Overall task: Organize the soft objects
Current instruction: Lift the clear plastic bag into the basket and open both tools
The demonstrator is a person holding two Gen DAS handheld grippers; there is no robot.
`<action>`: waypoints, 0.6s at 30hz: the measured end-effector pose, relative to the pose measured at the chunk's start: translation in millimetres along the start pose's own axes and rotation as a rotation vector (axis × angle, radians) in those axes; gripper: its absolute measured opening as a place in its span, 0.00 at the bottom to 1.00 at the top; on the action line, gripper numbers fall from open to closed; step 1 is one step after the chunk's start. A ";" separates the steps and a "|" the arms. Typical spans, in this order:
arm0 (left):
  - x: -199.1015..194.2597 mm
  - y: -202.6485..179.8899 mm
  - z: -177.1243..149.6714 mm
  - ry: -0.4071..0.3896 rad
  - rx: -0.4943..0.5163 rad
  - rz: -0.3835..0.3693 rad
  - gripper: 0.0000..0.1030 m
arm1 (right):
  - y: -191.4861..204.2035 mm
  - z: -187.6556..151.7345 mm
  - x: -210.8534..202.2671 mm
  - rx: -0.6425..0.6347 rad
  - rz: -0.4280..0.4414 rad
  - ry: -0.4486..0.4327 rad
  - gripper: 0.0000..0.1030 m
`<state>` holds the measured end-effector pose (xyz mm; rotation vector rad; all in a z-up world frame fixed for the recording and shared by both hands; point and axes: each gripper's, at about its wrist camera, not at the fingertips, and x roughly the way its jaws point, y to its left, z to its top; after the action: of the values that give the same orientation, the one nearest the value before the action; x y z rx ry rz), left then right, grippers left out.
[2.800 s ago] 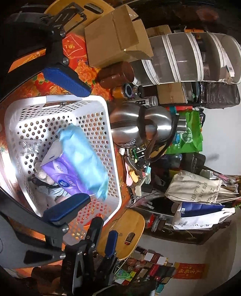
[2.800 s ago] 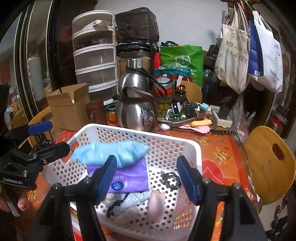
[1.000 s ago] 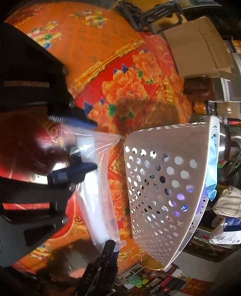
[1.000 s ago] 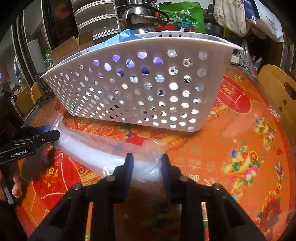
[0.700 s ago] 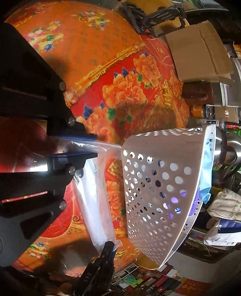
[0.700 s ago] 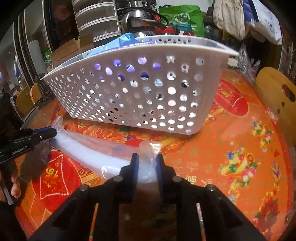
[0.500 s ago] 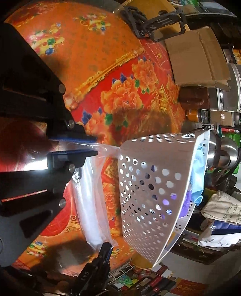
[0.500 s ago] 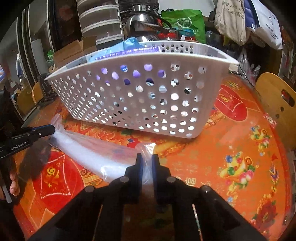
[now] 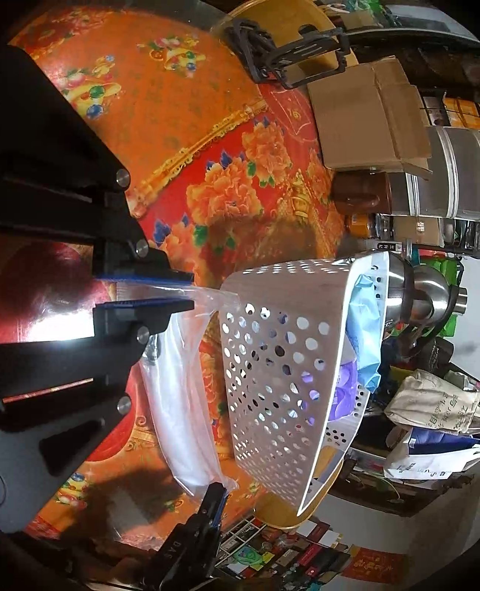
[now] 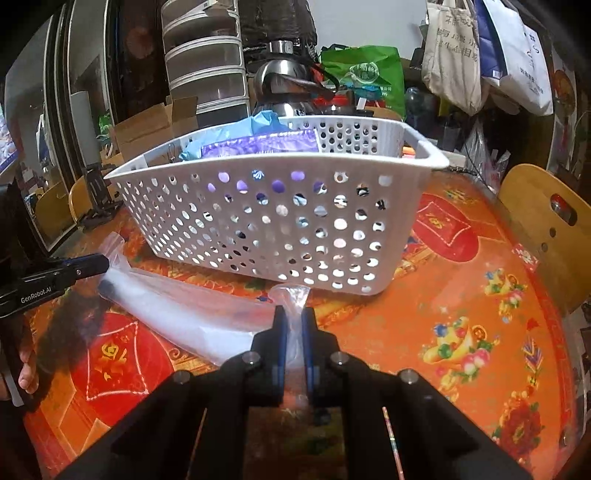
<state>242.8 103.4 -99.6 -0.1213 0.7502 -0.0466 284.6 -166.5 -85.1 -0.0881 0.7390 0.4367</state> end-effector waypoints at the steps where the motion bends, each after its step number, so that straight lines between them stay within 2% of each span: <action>1: -0.9 -0.5 -0.2 -0.002 0.001 0.001 0.06 | 1.2 -0.2 -1.6 -0.005 -0.004 -0.007 0.06; 8: -6.2 -0.4 -0.6 -0.025 0.001 -0.004 0.06 | 1.3 -0.2 -3.9 -0.004 -0.002 -0.017 0.06; 18: -42.9 -6.4 0.6 -0.103 0.012 -0.028 0.06 | 2.0 3.3 -30.9 -0.004 0.009 -0.075 0.06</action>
<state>211.9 100.7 -69.3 -0.1224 0.6458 -0.0710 265.6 -174.9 -61.8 -0.0721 0.6651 0.4481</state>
